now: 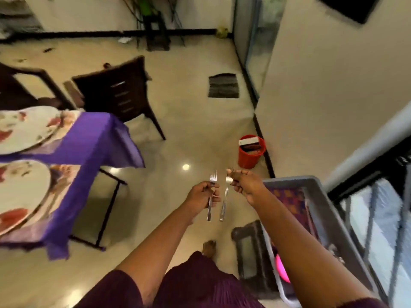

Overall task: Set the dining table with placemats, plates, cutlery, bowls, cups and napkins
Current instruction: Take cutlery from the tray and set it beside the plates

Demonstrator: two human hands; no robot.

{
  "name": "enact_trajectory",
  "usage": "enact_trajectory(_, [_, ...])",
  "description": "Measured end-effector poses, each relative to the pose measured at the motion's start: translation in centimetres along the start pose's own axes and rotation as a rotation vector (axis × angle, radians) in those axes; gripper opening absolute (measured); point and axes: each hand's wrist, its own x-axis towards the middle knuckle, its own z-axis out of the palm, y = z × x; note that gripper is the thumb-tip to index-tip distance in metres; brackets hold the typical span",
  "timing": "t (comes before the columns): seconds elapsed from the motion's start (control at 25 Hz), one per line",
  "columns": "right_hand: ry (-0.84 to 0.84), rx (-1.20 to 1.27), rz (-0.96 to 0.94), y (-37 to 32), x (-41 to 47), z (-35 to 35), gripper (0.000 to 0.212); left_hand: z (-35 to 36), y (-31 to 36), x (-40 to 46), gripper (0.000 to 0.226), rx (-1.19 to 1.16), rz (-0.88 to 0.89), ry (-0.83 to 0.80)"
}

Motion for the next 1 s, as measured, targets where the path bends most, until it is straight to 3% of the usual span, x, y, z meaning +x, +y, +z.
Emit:
enact_trajectory(0.12, [-0.191,-0.083,0.026,1.2,-0.4,8.2,0.017,-6.8,-1.9,-4.1,0.005,-0.107,0.030,0.165])
enact_trajectory(0.24, [-0.336,-0.187,0.040,2.2,-1.2,15.1,0.011,-12.5,-3.1,-7.9,0.023,-0.185,0.059,0.315])
enact_trajectory(0.48, [-0.560,-0.414,0.025,4.3,-3.8,29.5,0.018,-23.7,-5.7,-13.9,0.032,-0.345,0.085,0.628])
enact_trajectory(0.8, [-0.671,-0.644,-0.134,7.6,-6.2,49.7,0.016,-42.7,-8.1,-18.7,0.022,-0.238,0.068,0.843])
enact_trajectory(1.0, [-0.657,-0.836,-0.376,8.8,-7.0,61.0,0.014,-54.1,-8.8,-20.9,0.013,-0.194,0.058,0.899])
